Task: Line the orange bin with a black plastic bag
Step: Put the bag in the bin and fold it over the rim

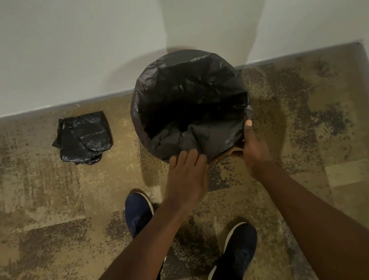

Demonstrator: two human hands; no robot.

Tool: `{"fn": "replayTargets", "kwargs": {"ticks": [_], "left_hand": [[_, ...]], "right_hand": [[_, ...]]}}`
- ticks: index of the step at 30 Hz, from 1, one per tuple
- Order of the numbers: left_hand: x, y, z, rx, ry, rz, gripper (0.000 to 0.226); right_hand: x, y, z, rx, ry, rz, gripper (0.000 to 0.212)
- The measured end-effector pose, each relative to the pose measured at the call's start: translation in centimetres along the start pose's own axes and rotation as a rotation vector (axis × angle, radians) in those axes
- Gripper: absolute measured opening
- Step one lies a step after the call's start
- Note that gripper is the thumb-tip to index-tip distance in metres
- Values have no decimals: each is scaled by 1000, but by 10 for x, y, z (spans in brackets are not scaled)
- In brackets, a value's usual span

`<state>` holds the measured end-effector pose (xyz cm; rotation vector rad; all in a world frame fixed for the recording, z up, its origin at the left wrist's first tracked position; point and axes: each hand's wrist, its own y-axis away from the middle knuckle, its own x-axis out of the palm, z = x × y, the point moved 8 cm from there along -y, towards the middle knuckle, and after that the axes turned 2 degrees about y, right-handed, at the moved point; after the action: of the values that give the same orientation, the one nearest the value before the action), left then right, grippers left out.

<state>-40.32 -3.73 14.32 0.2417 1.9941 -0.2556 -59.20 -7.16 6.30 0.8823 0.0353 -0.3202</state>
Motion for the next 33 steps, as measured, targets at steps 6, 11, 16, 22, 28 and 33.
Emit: {"fn": "replayTargets", "kwargs": {"ticks": [6,11,16,22,28,33], "left_hand": [[21,22,-8,88,-5,115,10],[36,25,12,-150,100,227,5],[48,53,74,-950,689,114,23],[49,58,126,-1438,1376,-243,31],[51,47,138,-1420,1346,-177,18],[42,39,147,-1325,1037,-13,23]], "right_hand": [[3,1,-10,60,-94,-19,70],[6,1,-18,116,-165,-37,36],[-9,-8,-17,107,-107,-168,21],[-22,-2,16,-98,-42,-233,29],[2,-2,25,-134,17,-109,38],[4,-3,24,-137,22,-104,36]]}}
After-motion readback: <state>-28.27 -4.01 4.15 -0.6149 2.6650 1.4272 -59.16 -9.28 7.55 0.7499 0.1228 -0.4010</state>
